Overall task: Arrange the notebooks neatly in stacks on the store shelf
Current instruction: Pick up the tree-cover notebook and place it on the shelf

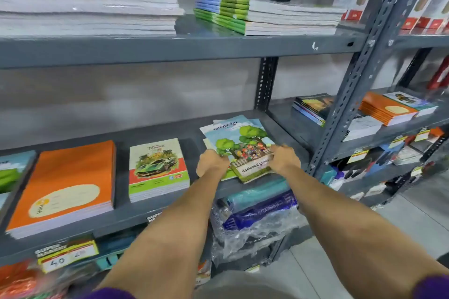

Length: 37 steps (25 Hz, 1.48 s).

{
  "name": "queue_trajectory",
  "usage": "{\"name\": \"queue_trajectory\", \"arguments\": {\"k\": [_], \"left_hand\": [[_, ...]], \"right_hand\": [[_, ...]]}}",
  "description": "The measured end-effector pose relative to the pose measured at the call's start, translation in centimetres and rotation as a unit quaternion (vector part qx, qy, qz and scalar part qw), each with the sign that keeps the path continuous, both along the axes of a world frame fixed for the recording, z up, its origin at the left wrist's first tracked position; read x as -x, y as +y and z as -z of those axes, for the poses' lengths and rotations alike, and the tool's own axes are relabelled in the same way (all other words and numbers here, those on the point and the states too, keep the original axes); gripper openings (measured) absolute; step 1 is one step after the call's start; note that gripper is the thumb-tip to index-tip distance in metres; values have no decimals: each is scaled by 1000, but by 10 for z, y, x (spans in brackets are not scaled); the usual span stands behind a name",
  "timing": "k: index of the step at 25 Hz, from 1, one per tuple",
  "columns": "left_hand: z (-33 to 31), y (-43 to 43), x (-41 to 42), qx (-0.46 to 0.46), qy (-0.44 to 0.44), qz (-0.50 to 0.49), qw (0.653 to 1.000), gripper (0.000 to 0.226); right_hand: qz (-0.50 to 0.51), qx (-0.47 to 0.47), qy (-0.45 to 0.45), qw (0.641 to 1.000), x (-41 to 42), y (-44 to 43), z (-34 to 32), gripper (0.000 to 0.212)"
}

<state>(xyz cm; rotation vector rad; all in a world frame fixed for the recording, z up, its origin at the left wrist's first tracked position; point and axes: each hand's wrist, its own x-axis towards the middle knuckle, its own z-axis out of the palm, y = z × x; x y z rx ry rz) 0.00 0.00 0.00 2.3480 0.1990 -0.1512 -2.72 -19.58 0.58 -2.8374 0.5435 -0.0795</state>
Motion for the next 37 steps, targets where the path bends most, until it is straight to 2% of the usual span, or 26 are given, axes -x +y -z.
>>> {"name": "queue_trajectory", "arguments": {"k": [4,7,9,12,16,19,22,25,30,33,37], "left_hand": [[7,-12,-13,56,13,-77,995,37],[9,-15,-26,106,41,-121,986,33],[8,-18,-32,121,55,-121,984,32],[8,-23,-36,192,104,-80,973,41],[-4,-12,-41,188,57,-55,979,49],[-17,19,-45,161,15,-70,984,49],[-31,67,-45,133,-31,-105,985,45],[-42,126,-36,130,-79,-143,978,45],[-44,252,-2,89,-131,-194,968,41],[-34,350,28,47,-127,-216,967,39],[-31,465,57,32,-126,-264,956,34]], "right_hand": [[48,-30,62,996,-12,-22,2,41],[77,-45,48,995,-22,-26,-2,37],[88,-71,32,993,-31,-26,-8,39],[91,-145,6,985,-40,-22,-13,37],[102,-179,-70,976,-45,-6,-11,40],[111,-266,-115,951,-47,23,-14,38],[73,-364,-145,917,-51,65,-25,32],[27,-412,-152,898,-52,116,-32,19],[-43,-426,-126,895,-29,226,-29,21],[-87,-416,-100,900,-2,317,-20,18],[-117,-444,-91,884,17,428,-19,19]]}}
